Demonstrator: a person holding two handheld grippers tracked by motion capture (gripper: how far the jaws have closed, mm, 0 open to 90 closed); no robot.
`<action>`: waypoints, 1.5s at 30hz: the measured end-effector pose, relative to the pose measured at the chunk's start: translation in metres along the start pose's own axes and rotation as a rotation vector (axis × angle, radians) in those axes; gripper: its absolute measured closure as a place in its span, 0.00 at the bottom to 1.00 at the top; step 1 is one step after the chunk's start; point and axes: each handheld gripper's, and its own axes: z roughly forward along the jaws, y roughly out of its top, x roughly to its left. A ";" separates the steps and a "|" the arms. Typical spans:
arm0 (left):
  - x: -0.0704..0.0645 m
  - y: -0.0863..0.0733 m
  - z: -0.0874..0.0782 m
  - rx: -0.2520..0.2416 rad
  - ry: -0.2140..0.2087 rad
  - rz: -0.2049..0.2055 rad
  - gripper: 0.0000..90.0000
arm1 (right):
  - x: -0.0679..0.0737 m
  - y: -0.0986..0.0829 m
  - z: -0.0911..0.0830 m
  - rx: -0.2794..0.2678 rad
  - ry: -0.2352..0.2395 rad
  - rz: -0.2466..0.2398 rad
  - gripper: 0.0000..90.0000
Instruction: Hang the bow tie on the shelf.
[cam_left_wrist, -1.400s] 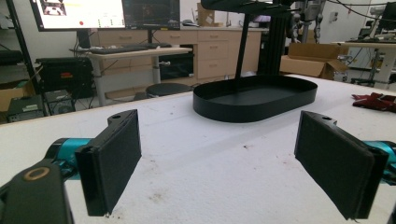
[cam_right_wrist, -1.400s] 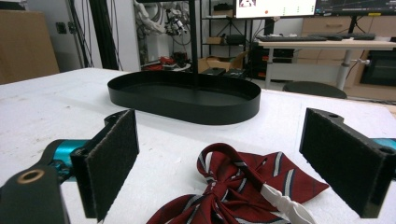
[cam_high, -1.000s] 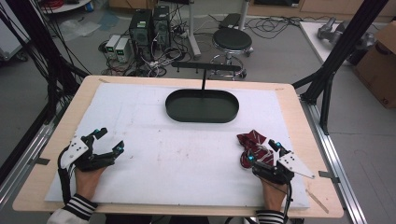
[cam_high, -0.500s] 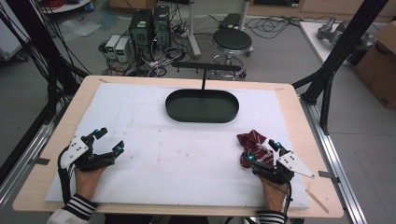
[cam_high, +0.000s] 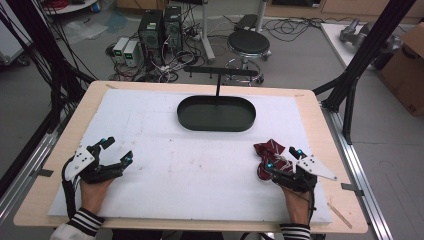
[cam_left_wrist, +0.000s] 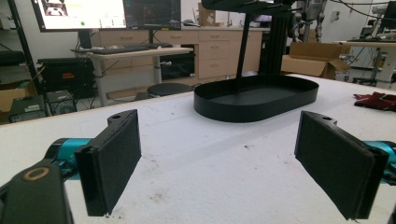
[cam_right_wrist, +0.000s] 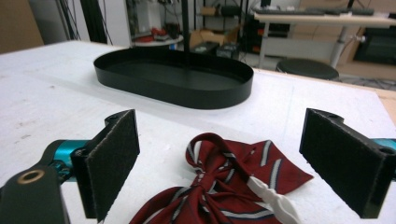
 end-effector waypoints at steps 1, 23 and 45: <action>0.000 0.000 0.000 0.001 0.000 0.001 0.17 | -0.002 0.003 0.001 0.017 -0.004 -0.002 0.12; 0.000 0.000 0.000 0.001 0.000 0.002 0.17 | -0.034 0.041 0.020 0.433 0.047 0.009 0.18; 0.000 0.000 0.000 0.001 -0.001 0.002 0.17 | -0.052 0.038 0.044 0.786 0.012 -0.002 0.54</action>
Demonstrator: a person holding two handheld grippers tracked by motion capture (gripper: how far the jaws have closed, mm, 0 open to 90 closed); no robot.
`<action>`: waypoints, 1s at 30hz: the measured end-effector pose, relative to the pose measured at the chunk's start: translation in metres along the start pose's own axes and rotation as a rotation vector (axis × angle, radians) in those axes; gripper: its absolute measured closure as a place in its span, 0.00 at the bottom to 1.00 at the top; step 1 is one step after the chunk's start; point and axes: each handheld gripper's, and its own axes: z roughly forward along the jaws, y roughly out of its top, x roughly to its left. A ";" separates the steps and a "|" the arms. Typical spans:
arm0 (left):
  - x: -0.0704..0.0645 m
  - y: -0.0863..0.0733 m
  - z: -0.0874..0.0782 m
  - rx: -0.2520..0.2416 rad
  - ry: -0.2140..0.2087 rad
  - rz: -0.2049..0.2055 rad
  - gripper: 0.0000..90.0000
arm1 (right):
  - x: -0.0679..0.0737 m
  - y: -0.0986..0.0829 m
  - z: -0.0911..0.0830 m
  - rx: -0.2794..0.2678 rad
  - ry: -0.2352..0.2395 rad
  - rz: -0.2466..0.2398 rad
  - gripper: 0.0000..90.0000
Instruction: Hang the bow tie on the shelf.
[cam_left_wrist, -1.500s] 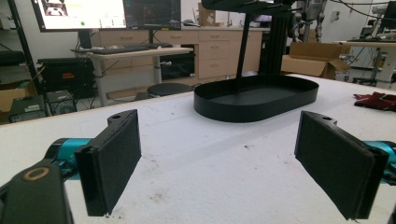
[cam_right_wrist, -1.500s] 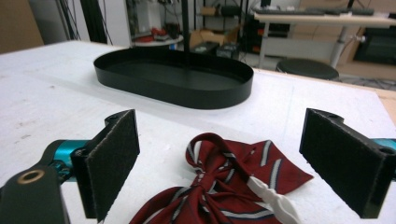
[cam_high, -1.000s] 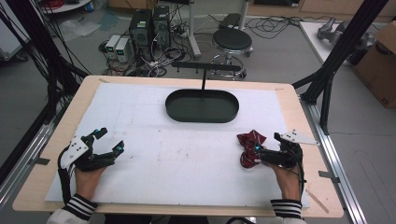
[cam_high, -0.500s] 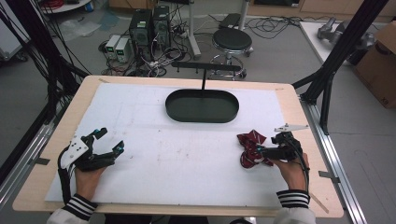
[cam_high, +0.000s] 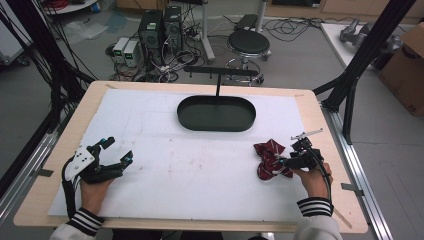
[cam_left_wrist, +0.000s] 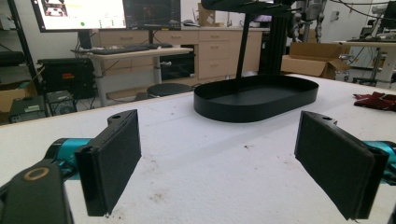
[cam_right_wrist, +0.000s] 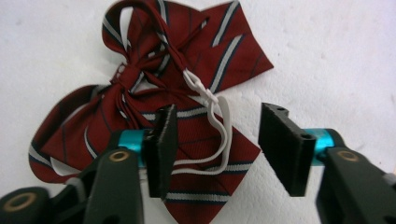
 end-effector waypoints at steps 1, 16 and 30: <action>0.000 0.000 0.000 0.001 0.000 0.000 0.16 | -0.001 0.000 0.001 0.003 -0.003 0.000 0.56; 0.000 0.000 0.000 -0.001 0.001 -0.003 0.17 | -0.004 0.002 0.009 0.083 0.001 -0.007 0.75; 0.000 0.000 0.000 -0.001 0.001 -0.004 0.17 | -0.003 0.004 0.013 0.122 0.031 -0.020 0.96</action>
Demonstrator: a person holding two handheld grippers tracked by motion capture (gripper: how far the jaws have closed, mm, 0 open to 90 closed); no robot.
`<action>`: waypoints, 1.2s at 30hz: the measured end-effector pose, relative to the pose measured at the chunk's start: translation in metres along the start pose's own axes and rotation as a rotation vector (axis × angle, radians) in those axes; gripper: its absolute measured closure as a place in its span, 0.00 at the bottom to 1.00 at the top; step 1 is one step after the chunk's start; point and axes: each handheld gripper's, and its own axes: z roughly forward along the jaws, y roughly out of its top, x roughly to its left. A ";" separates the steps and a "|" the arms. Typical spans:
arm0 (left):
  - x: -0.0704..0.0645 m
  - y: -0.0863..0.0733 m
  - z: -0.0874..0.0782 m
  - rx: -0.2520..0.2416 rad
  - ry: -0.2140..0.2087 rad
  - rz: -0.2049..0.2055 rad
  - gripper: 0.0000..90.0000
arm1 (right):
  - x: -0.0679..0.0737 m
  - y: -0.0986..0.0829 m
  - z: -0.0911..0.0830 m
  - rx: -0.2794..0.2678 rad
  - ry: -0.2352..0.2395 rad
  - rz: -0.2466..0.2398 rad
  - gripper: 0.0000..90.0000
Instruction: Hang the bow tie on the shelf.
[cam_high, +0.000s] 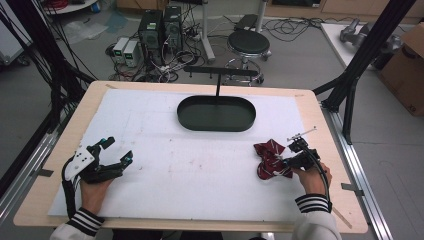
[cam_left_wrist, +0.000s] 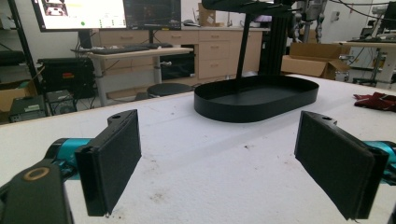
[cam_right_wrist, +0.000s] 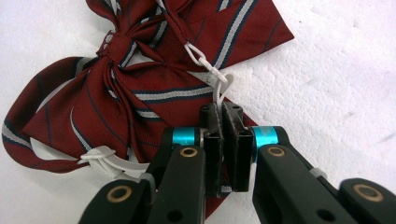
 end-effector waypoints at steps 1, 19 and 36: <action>0.000 0.000 0.000 0.000 0.000 0.000 0.17 | 0.000 0.000 0.000 0.001 -0.003 -0.003 0.97; 0.000 0.000 0.000 0.000 0.000 0.002 0.17 | 0.012 0.002 -0.023 -0.215 0.019 -0.056 0.97; 0.000 0.000 0.000 0.001 0.000 0.003 0.17 | 0.039 0.021 -0.065 -0.586 -0.048 -0.144 0.97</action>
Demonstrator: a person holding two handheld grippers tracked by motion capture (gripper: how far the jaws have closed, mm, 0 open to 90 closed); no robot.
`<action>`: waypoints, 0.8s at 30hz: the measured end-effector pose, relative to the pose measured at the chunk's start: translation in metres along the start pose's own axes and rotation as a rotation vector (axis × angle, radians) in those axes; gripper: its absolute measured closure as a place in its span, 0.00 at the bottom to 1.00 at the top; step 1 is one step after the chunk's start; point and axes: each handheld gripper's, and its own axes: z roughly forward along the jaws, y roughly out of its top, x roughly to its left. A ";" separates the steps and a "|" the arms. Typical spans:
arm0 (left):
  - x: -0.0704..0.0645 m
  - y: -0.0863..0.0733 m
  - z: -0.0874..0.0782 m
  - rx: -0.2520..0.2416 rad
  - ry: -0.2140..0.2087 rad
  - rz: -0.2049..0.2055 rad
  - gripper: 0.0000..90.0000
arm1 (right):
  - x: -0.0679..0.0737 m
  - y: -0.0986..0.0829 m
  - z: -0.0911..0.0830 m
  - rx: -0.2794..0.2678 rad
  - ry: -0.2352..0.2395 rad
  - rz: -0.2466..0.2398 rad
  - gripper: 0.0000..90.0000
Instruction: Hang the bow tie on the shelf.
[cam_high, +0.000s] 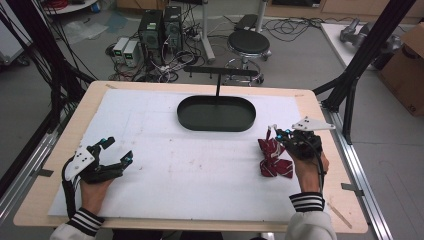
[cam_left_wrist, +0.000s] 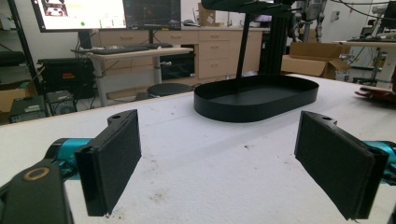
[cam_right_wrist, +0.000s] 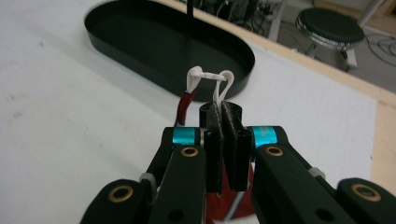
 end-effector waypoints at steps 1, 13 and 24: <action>0.000 0.000 0.000 -0.001 -0.001 0.000 0.17 | 0.002 0.003 0.000 -0.011 -0.007 -0.006 0.97; 0.000 0.000 0.000 -0.001 0.000 -0.002 0.17 | 0.008 0.030 -0.003 -0.161 0.001 0.005 0.97; 0.000 0.000 0.000 -0.002 0.001 -0.001 0.17 | 0.015 0.066 0.006 -0.262 0.044 0.007 0.97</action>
